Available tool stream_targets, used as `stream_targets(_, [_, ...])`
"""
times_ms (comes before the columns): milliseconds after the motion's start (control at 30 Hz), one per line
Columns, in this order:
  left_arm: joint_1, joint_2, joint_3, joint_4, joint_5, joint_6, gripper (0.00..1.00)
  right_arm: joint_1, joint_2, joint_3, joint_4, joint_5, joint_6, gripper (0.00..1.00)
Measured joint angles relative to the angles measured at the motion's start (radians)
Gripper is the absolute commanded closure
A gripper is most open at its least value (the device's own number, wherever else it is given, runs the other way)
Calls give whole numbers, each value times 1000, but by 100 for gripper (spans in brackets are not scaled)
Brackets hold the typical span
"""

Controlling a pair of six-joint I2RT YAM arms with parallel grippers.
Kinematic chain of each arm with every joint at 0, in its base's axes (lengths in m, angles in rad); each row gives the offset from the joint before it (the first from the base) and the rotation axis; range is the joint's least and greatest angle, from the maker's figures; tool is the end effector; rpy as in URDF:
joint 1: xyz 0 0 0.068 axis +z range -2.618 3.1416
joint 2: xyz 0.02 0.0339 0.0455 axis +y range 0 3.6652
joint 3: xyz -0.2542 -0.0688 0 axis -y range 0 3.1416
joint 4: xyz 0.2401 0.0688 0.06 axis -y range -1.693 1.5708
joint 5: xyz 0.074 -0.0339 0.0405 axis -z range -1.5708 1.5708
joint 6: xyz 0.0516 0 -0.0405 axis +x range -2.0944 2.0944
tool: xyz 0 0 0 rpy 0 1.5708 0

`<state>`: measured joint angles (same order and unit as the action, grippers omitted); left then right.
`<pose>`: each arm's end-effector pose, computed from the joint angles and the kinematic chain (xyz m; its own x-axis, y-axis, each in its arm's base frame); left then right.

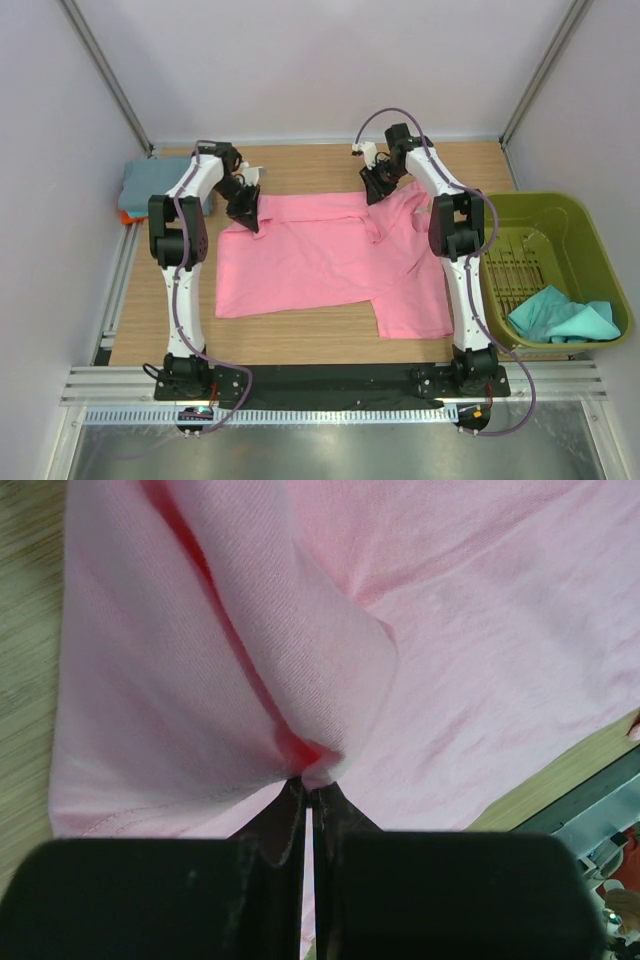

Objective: Fold and stack the t-shirts
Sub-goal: Flatten the tshirt out

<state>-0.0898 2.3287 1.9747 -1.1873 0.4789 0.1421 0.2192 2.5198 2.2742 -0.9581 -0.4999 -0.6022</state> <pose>0.4404 -0.0635 0.1514 -0.9723 0.2137 -0.0944 0.2332 0.8611 -0.4518 0.4992 0.1365 0.1501 -0.5476 -0.6313 -0.5492 -0.8117 0.5601 0.1654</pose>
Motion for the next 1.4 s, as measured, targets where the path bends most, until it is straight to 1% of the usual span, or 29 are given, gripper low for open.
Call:
stream_targets(33, [-1,0,0,0,0,0,99,0,0,1,-1,0,2,82])
stream_targets(67, [-1,0,0,0,0,0,99,0,0,2,-1,0,4,92])
stream_targets(133, [-2,0,0,0,0,0,99,0,0,6,-7,0,5,99])
stream_targets(467, [-2,0,9,0,1,-1,99,-10,-3,40,-15,0,17,99])
stream_targets(600, [-3,0,30,-1,4,-3,99,-16,-43,47,-8,1,34,99])
stream_targets(767, [-6,9,98,-8,3,0,100,-32,-121,58,16,14,67,99])
stream_targets(900, [-7,19,206,-35,-6,29,100,-55,-174,57,79,63,144,99])
stream_targets(1067, [-6,26,450,-102,-55,120,100,-99,-247,41,204,154,241,99])
stream_targets(1133, [-7,12,500,-106,-88,168,100,-114,-288,39,251,203,263,99])
stream_targets(1267, [-14,-58,480,-105,-181,293,100,-135,-363,39,313,287,288,99])
stream_targets(1400, [-24,-183,340,-74,-260,427,100,-138,-463,19,349,341,311,99])
